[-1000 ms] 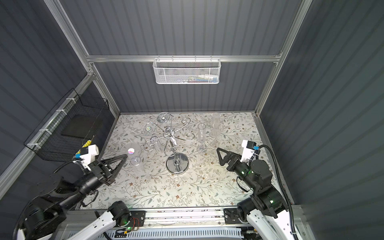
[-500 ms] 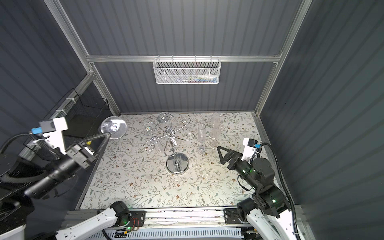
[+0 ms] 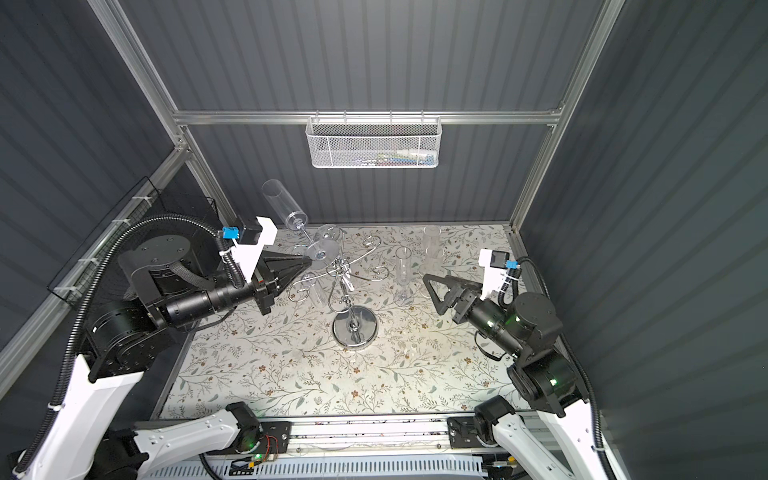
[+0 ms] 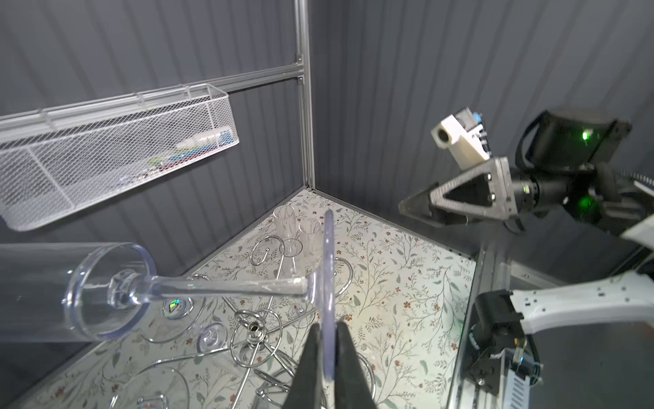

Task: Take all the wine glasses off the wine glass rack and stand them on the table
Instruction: 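Grasp a flute foot on the rack with the left gripper while the right gripper approaches, then close the right gripper on the flute stem while the left gripper holds its foot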

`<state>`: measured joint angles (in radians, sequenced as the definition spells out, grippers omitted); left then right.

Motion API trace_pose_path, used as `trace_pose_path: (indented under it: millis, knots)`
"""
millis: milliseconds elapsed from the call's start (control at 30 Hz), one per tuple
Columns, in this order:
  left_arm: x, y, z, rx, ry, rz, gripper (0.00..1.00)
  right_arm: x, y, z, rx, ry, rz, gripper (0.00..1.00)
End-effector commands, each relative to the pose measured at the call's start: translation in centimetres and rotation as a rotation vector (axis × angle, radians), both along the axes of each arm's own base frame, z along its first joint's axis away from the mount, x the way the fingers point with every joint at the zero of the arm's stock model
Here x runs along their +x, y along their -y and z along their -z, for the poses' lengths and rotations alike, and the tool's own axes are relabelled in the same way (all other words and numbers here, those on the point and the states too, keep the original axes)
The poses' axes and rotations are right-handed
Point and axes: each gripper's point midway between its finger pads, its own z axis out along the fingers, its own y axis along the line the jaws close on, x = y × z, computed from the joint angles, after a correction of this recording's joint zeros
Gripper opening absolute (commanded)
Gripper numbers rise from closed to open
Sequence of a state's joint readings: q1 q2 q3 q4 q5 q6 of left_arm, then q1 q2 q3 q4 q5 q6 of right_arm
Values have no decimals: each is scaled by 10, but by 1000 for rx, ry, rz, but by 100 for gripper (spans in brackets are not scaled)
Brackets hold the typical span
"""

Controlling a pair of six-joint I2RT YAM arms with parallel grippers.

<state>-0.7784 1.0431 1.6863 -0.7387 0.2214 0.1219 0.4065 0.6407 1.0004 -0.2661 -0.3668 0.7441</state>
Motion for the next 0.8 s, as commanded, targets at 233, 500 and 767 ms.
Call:
trace_pose_path:
  millis: [233,500,767]
  knots:
    - [-34,35,1,100,401,366,0,-13,-48,-76,86,111,-324,95]
    - [-38,46,13,122,492,452,0,-15,-85,-83,66,78,-465,77]
    - [-42,49,21,128,512,496,0,-17,-120,-68,52,23,-553,60]
